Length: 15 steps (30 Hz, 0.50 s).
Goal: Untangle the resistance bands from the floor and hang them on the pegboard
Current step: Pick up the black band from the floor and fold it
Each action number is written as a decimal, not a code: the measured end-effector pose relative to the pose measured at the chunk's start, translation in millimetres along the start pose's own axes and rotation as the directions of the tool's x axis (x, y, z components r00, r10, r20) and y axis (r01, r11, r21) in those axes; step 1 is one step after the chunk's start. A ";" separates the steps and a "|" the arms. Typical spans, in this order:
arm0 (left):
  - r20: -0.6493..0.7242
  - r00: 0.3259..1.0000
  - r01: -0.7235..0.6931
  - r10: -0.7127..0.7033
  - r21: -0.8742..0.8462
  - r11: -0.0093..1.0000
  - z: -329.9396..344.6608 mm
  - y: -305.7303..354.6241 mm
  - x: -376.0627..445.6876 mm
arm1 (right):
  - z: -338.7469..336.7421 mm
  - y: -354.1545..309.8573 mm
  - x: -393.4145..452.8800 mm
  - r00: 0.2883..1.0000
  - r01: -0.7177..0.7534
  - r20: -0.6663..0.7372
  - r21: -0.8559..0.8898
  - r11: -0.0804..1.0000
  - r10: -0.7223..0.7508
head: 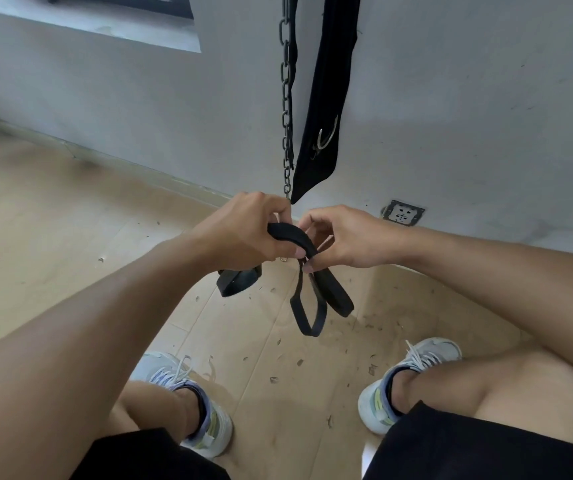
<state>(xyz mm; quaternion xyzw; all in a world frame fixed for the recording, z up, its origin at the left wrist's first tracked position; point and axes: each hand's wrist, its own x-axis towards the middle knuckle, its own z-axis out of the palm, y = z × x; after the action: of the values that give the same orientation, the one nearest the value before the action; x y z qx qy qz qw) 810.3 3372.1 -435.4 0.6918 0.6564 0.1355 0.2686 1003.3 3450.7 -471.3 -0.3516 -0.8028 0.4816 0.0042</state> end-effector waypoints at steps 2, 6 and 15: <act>-0.007 1.000 -0.005 0.004 -0.051 0.999 -0.8 -0.3 1.4 | 2.8 7.8 3.3 1.000 0.002 0.007 -0.025 1.000 -0.002; 0.000 0.999 0.042 -0.043 -0.160 0.986 -2.6 -3.4 2.8 | 6.3 18.0 5.7 1.000 -0.002 0.013 -0.036 0.999 0.003; -0.108 0.987 0.088 -0.115 -0.229 0.969 -9.8 -6.8 2.1 | -7.4 24.9 5.6 0.998 -0.040 -0.043 0.057 0.998 0.042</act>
<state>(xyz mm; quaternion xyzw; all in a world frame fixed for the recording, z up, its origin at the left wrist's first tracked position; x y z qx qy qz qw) 799.6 3376.0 -431.5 0.6131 0.6866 0.2362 0.3113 1015.6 3466.8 -488.5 -0.3784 -0.7813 0.4959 0.0220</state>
